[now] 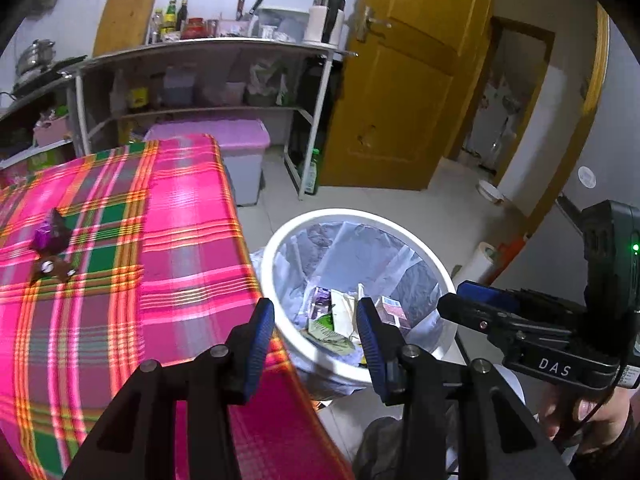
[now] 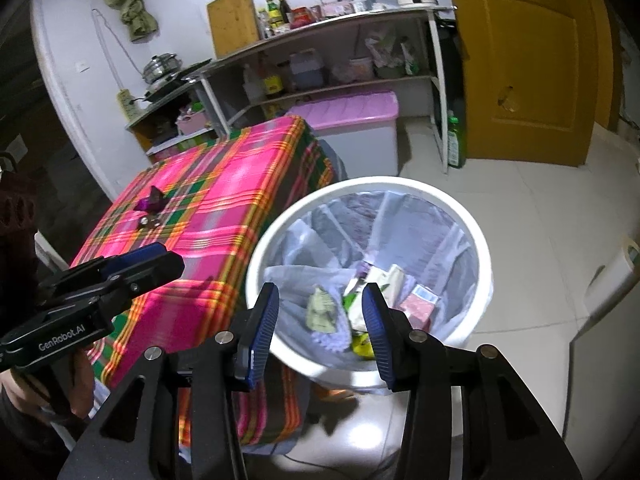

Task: Collect trash
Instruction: 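Move both tools back toward the purple bag and brown wrapper on the table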

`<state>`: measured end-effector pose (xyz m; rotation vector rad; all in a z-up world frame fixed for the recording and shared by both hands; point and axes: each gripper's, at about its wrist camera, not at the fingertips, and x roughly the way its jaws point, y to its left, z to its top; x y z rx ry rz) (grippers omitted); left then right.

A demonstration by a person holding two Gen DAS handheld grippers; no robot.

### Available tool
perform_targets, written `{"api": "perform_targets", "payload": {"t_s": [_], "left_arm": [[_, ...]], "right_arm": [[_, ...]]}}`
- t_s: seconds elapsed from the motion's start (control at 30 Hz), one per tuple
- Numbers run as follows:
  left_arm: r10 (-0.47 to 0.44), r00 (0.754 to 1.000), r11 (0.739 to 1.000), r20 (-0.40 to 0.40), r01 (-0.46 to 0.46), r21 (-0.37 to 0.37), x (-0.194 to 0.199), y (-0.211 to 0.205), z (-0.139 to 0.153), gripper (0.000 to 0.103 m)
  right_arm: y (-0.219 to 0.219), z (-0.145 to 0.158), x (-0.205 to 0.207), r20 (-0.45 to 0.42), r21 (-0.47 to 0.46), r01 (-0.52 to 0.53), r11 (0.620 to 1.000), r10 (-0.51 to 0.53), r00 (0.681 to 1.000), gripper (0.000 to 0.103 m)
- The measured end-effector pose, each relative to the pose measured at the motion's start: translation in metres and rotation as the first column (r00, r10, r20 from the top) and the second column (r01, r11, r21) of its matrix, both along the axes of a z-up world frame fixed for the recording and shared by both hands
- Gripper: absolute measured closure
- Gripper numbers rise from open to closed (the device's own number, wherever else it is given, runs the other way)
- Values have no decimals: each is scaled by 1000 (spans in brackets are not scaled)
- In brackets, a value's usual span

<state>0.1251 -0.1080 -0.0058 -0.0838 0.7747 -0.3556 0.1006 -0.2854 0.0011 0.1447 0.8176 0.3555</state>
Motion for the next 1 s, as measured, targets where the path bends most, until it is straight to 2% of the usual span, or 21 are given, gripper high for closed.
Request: {"api": "perform_targets", "payload": {"t_s": [0.27, 0.6, 1.0], "left_arm": [[42, 999, 999, 22, -41, -12, -24, 22, 7, 61], [83, 995, 996, 56, -84, 8, -52, 41, 10, 61], [175, 981, 984, 78, -176, 12, -81, 75, 16, 61]], "right_arm": [[16, 7, -15, 25, -15, -44, 999, 44, 999, 55], [31, 9, -31, -5, -12, -86, 996, 86, 996, 55], [63, 9, -40, 7, 4, -202, 979, 202, 979, 55]]}}
